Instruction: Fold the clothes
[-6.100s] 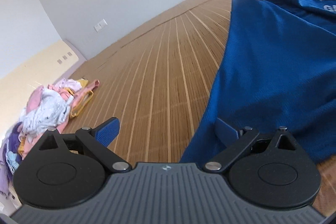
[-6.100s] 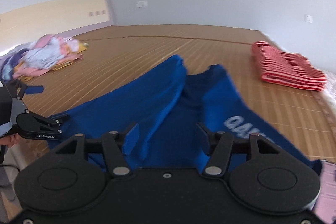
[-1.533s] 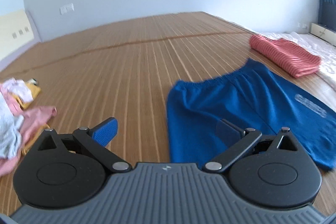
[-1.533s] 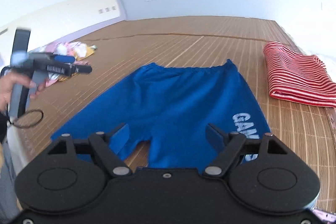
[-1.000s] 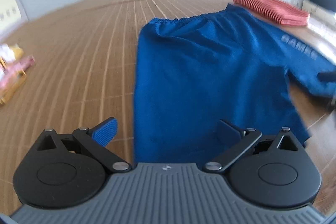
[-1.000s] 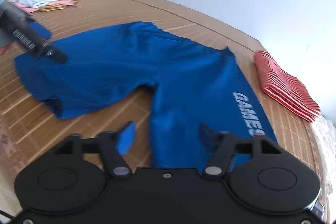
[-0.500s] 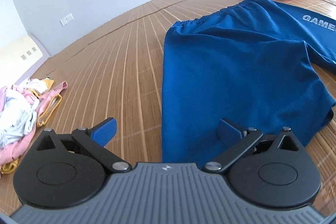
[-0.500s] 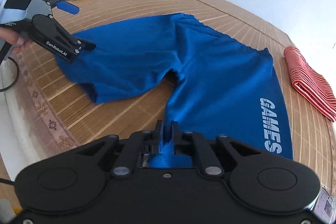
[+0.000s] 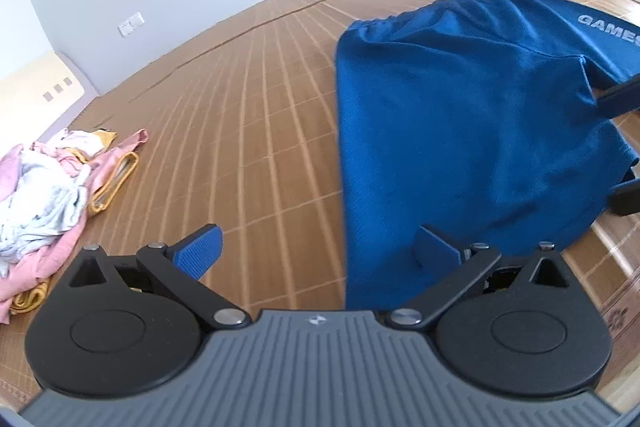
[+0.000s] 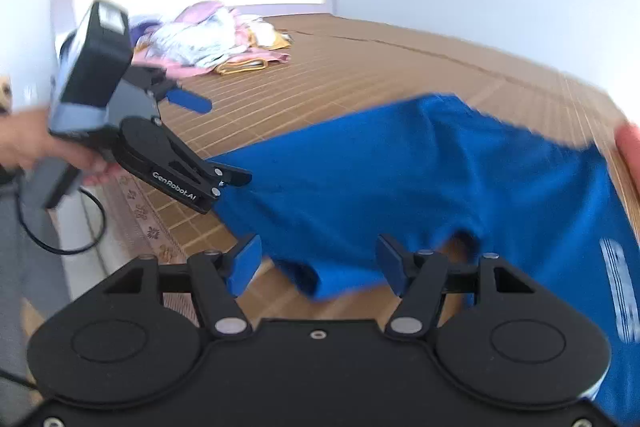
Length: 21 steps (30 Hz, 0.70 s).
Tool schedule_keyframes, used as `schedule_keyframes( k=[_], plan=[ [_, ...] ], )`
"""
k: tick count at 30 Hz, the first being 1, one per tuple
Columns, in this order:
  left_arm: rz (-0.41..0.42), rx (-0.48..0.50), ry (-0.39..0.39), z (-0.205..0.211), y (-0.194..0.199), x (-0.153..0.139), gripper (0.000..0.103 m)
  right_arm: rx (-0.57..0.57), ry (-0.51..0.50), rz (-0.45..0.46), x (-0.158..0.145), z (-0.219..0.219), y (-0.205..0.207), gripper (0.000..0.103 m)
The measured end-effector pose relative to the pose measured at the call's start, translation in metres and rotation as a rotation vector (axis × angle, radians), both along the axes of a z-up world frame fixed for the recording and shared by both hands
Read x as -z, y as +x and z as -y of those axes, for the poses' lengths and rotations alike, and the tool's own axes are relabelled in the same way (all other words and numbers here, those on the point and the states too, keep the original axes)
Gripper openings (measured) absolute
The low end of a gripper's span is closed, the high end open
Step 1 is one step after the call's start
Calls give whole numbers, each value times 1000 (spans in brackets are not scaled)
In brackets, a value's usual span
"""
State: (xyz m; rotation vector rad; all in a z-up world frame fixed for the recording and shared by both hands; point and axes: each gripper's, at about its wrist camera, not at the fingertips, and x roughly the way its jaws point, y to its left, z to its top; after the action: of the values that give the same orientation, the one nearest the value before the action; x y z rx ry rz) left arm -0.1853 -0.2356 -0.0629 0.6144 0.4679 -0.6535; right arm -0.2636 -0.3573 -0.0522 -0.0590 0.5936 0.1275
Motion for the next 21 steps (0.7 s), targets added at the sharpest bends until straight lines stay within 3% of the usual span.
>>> schedule_keyframes(
  k=[3, 4, 6, 7, 9, 18, 21],
  plan=[
    [5, -20, 7, -7, 6, -1, 103, 9, -48, -30, 11, -11, 23, 64],
    [2, -24, 8, -9, 8, -2, 103, 10, -43, -36, 14, -11, 28, 59],
    [2, -30, 11, -12, 10, -3, 103, 14, 7, -42, 19, -9, 32, 46],
    [4, -31, 13, -13, 11, -3, 103, 13, 49, -45, 19, -6, 32, 29],
    [1, -39, 10, -15, 13, -3, 103, 5, 84, -51, 20, -7, 33, 19],
    [-5, -110, 10, -28, 28, -6, 103, -50, 184, -35, 22, -19, 29, 17],
    [-18, -127, 2, -32, 33, -9, 103, -67, 188, -16, 22, -26, 24, 28]
  ],
)
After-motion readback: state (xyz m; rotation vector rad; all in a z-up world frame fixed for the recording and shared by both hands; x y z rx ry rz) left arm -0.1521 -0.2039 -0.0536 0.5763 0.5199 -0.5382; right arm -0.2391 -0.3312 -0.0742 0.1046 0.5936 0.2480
